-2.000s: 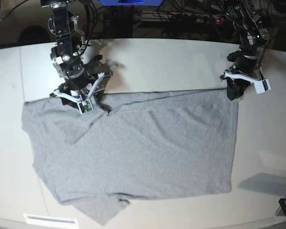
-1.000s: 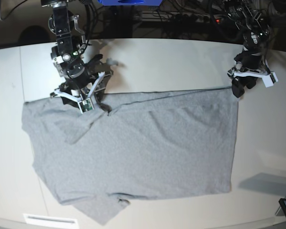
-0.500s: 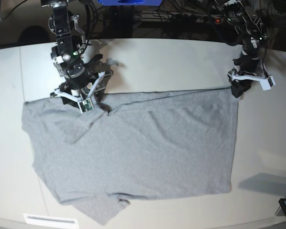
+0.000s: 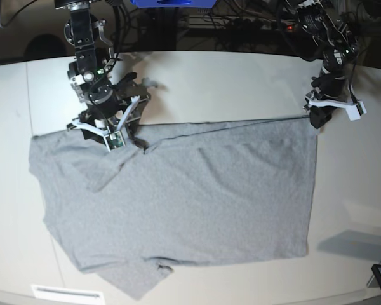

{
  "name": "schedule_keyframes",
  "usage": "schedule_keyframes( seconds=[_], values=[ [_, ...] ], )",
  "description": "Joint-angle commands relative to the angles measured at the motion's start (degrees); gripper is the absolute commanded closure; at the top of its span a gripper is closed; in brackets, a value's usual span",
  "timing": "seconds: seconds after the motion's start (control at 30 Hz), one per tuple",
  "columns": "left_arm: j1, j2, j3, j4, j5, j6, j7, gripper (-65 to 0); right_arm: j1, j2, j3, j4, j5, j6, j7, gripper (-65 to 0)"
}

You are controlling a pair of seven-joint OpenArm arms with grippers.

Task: Fold the T-shirt properly
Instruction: 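Close the left gripper on the shoulder corner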

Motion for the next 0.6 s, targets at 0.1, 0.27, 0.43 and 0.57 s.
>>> schedule_keyframes(
  seconds=[0.1,0.27,0.43,0.57],
  values=[
    [-0.64,-0.57,-0.1,1.08,-0.7,-0.38,-1.21,-6.2,0.64,0.02,0.13,1.06,0.17,-0.47,1.45,-34.4],
    [-1.52,-0.57,-0.1,0.73,-0.52,-0.38,-1.21,0.0,0.64,0.02,0.13,1.06,0.17,-0.47,1.45,-34.4],
    [-3.01,-0.57,-0.1,0.11,-0.52,-0.2,-1.21,0.0,0.64,0.02,0.13,1.06,0.17,-0.47,1.45,-34.4],
    [-4.59,-0.57,-0.45,-1.56,-0.52,0.32,-1.21,0.0,0.55,0.02,0.13,1.06,0.17,-0.47,1.45,-34.4]
  ],
)
